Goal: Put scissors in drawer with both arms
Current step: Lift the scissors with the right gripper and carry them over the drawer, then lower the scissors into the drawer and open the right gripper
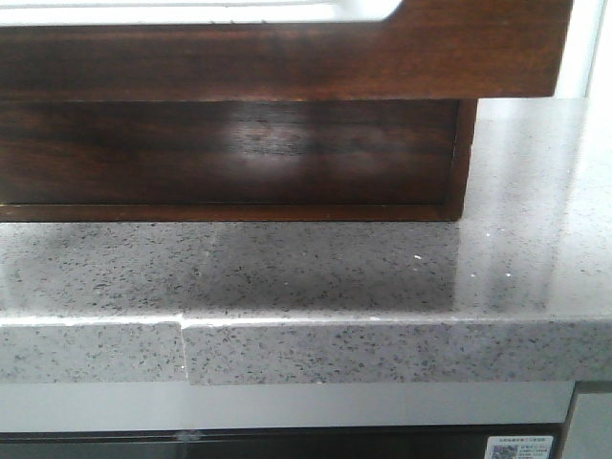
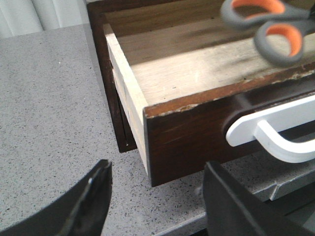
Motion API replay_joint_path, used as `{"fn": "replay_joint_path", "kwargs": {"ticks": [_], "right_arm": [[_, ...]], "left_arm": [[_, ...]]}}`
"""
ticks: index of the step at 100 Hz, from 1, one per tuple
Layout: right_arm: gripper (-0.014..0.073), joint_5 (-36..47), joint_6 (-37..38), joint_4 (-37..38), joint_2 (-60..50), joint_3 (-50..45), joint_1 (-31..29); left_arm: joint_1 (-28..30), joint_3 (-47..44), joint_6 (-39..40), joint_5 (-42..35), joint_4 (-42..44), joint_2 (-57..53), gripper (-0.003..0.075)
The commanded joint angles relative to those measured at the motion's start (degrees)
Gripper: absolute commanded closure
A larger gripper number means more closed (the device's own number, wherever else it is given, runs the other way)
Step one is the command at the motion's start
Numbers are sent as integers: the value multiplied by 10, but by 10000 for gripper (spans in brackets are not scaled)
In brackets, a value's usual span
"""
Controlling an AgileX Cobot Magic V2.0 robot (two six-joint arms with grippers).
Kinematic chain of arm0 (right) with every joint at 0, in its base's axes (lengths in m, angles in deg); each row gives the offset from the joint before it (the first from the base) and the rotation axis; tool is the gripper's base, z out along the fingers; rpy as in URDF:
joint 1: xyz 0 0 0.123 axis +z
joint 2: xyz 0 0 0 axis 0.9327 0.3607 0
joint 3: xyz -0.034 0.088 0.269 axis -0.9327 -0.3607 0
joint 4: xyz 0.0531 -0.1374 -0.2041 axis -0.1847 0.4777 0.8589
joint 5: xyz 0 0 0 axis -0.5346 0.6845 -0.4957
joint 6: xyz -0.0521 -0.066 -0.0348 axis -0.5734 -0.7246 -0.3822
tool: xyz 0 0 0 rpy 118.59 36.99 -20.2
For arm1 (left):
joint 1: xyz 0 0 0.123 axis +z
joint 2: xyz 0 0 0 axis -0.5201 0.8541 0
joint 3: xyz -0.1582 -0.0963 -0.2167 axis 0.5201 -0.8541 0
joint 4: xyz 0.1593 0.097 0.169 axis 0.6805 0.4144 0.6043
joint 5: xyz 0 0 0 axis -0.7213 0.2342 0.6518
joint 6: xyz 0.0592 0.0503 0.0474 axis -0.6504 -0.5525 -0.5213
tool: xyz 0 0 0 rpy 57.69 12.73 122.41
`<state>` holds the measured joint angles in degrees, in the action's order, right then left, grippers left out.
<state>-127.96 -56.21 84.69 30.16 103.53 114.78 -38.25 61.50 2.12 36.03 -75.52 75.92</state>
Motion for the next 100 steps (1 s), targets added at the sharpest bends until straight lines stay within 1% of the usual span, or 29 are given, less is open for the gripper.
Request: {"fn": "replay_joint_path", "kwargs": {"ticks": [1, 20, 26, 33, 38, 46, 50, 65, 76, 81, 89, 94, 100], "right_arm": [[582, -5, 8, 40, -16, 16, 2], [579, -16, 8, 43, -12, 16, 2], [558, -17, 8, 43, -12, 16, 2], [492, -17, 8, 45, -12, 16, 2], [414, -18, 8, 45, -12, 16, 2], [313, -18, 8, 45, -12, 17, 2], [297, -18, 9, 45, -12, 22, 2], [299, -19, 34, 45, -19, 47, 2], [299, -19, 59, 37, -46, 63, 2], [299, -19, 59, 18, -65, 63, 2], [298, -19, 59, -34, -96, 63, -10], [298, -17, 62, -71, -116, 62, -27], [299, -8, 62, -115, -141, 51, -64]], "left_arm": [[-5, 19, 6, -44, -12, 7, 334], [-5, 19, 6, -44, -11, 7, 334], [-5, 19, 6, -44, -11, 7, 334], [-5, 19, 6, -44, -11, 7, 334], [-5, 19, 6, -44, -11, 7, 334], [-5, 19, 6, -44, -11, 7, 334], [-5, 19, 6, -44, -11, 7, 334], [-5, 19, 6, -44, -11, 7, 334], [-5, 19, 6, -44, -11, 7, 334], [-5, 19, 6, -44, -11, 7, 334], [-5, 19, 6, -44, -11, 7, 334], [-5, 19, 6, -44, -11, 7, 334], [-5, 19, 6, -44, -10, 7, 334]]}}
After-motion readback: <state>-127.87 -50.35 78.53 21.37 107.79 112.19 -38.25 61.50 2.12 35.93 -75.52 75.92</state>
